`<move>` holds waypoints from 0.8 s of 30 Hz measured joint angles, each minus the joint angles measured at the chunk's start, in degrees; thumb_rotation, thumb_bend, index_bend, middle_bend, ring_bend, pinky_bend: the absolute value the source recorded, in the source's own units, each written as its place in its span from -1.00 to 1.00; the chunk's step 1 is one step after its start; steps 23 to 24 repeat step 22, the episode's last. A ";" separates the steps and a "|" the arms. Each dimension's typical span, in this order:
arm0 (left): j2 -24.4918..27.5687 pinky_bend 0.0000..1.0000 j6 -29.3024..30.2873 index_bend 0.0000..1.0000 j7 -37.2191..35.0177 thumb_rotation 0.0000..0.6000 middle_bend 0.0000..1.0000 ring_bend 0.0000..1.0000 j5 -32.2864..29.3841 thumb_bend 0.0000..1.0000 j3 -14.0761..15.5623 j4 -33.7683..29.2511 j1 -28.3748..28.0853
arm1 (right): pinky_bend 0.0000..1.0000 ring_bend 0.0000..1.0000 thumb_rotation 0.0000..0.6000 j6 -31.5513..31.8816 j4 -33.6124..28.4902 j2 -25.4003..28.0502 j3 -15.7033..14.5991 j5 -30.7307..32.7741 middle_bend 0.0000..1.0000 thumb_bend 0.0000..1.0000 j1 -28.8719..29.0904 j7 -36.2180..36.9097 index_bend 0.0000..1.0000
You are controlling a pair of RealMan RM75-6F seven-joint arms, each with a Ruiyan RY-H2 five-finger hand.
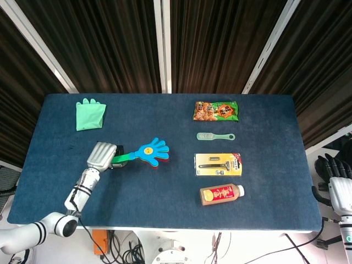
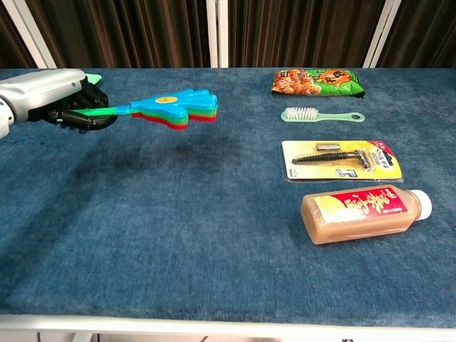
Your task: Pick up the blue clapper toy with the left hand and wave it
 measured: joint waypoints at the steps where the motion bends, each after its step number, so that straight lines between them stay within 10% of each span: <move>1: 0.61 -1.00 -0.03 -1.00 0.72 -0.26 -1.00 -1.00 -0.61 -0.98 -0.20 -1.33 0.07 | -1.00 -1.00 1.00 0.01 0.01 0.00 0.01 0.00 -1.00 -0.43 0.00 0.00 -1.00; 18: 7.80 -1.00 12.75 -1.00 5.05 0.73 -1.00 -1.00 4.31 -0.85 1.96 -6.53 6.74 | -1.00 -1.00 1.00 1.39 -0.95 0.22 0.22 -0.66 -1.00 -0.43 -0.22 -0.19 -1.00; 24: 9.19 -1.00 18.62 -1.00 2.28 0.77 -1.00 -1.00 10.21 -0.78 4.33 -4.27 9.87 | -1.00 -1.00 1.00 1.92 -1.19 -0.07 0.36 -1.16 -1.00 -0.43 -0.19 -0.42 -1.00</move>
